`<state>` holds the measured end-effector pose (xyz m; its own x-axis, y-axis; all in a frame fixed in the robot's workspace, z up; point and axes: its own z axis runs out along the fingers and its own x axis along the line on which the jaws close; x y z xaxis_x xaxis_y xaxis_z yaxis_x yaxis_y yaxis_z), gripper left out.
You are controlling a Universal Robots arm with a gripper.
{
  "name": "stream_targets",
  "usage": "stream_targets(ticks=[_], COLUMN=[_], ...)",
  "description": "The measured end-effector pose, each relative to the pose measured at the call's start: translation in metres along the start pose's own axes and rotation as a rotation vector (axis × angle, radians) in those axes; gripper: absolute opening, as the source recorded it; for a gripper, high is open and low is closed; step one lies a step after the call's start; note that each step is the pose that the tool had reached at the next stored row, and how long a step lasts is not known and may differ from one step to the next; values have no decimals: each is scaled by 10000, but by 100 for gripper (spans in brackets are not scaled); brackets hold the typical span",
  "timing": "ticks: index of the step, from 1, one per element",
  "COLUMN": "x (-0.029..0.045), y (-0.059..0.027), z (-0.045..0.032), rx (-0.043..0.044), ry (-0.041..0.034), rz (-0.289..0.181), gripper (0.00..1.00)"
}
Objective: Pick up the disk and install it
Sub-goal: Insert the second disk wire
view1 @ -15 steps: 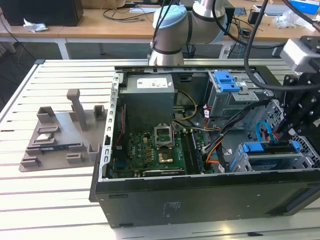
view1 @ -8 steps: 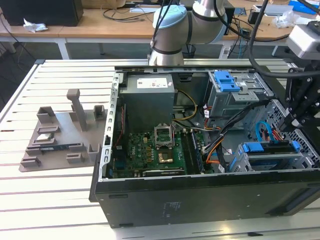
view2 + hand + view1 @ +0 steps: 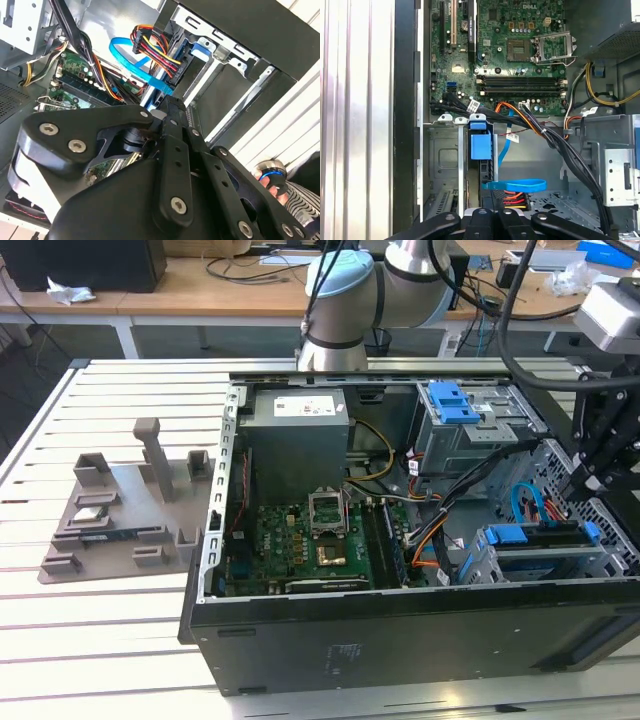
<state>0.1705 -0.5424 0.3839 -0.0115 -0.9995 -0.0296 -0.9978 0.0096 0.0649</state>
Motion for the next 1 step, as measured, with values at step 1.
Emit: stream_targets(ticks=[1], x=[0], y=[0], z=[0], rx=[0], ry=[0], rz=[0], gripper=[11])
